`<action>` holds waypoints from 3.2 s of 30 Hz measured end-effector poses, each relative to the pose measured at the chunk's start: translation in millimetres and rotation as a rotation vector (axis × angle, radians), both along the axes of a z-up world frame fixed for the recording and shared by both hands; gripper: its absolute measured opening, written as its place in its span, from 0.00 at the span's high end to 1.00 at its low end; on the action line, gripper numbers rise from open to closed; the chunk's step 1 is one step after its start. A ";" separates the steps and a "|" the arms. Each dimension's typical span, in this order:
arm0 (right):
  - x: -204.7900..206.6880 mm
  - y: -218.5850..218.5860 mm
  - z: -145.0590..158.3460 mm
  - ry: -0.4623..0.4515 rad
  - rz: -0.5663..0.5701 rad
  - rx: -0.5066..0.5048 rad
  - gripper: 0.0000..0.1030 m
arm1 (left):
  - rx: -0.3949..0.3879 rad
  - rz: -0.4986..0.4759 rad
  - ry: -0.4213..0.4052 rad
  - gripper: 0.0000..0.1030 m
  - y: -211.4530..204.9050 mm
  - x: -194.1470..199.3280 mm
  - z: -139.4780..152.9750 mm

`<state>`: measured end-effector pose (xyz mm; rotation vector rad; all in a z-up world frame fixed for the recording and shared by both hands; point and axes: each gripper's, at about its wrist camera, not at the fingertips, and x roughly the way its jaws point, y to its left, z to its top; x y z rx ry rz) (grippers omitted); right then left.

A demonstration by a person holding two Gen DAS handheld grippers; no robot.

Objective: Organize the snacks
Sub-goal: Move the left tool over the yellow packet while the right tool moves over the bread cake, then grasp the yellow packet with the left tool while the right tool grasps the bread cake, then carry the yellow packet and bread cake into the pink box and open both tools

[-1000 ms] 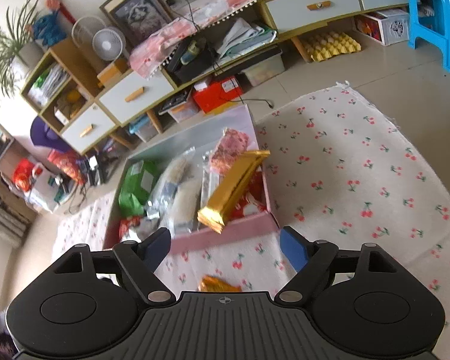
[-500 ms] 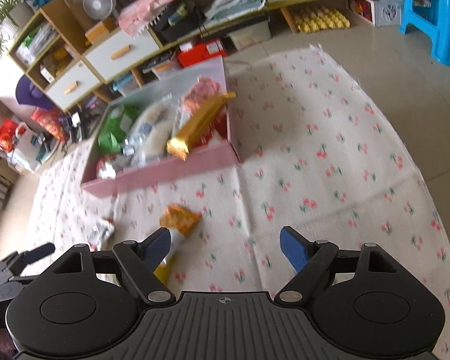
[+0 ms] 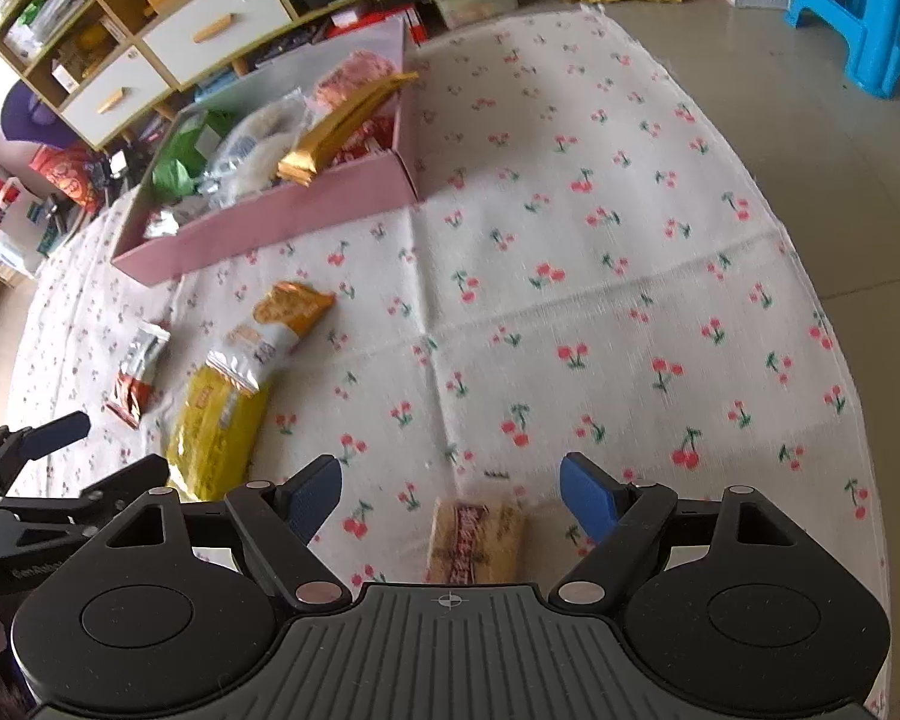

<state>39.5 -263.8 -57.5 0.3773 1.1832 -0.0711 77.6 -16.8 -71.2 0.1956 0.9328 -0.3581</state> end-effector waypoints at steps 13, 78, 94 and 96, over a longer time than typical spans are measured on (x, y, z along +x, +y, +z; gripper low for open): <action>-1.9 5.4 -17.4 0.115 0.030 0.003 0.21 | 0.025 -0.037 0.052 0.05 -32.8 -3.8 -23.4; 12.6 28.8 -5.2 0.064 0.129 -0.050 0.66 | -0.091 0.019 0.122 0.51 5.7 -4.9 1.7; 46.8 43.1 2.9 0.013 0.077 0.019 0.66 | -0.151 0.081 0.092 0.51 19.0 13.3 17.5; 53.0 44.9 5.5 -0.002 0.067 0.031 0.66 | -0.163 0.096 0.082 0.51 22.0 18.1 21.6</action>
